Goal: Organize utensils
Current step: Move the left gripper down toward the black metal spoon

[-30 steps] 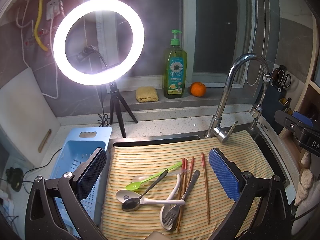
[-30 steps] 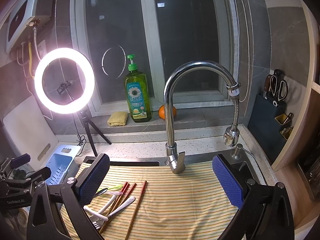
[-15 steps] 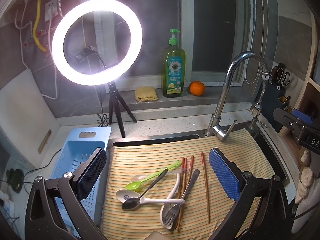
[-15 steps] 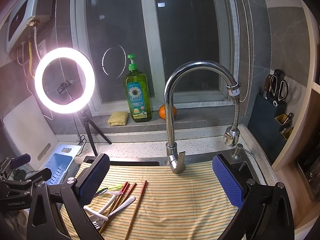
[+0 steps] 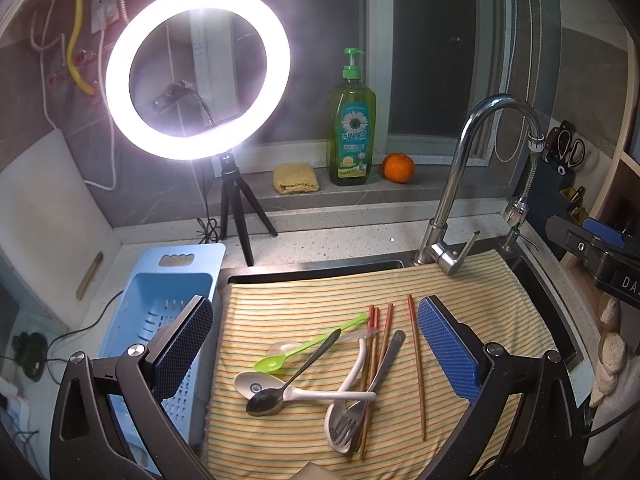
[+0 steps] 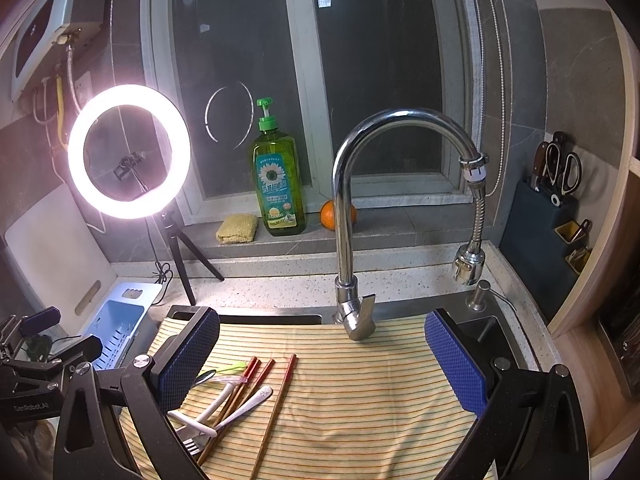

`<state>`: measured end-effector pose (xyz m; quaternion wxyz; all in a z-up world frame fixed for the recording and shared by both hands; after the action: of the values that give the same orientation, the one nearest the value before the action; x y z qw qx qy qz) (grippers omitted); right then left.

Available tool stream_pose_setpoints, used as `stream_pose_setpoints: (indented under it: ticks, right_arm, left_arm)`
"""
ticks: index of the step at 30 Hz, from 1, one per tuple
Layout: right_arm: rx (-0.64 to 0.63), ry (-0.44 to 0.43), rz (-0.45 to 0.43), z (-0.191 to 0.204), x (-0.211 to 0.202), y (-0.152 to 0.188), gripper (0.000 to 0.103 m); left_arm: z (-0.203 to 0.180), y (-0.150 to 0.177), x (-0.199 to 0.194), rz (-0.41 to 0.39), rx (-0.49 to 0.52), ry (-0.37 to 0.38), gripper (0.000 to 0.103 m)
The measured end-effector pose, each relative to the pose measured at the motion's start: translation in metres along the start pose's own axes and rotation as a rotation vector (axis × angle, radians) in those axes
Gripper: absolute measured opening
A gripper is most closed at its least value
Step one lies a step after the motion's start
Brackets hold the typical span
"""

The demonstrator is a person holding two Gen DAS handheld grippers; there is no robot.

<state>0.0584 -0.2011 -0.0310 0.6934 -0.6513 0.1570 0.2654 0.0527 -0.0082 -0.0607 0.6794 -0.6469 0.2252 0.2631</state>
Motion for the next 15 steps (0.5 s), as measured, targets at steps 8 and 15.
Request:
stream_pose_setpoints:
  ticks: [8,15]
  right_arm:
    - [0.020,-0.069,0.075,0.000,0.022,0.019,0.101]
    - [0.091,-0.153,0.196,-0.002,0.058,0.045,0.099]
  left_arm:
    - [0.024,0.012,0.007,0.037,-0.022,-0.038,0.102]
    - [0.054,0.035,0.018,0.096,-0.025,-0.095,0.102]
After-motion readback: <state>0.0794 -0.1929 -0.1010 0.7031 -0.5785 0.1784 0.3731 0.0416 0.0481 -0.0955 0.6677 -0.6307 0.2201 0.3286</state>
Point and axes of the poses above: each gripper's, at about its wrist camera, not at the fingertips, and x roughly the way its jaws point, z to its left, y to its underside, the point moved 7 cm from there along x, roughly the way its jaws point, and after that the axes turned 5 degrees about -y, right-handed, at the moved point
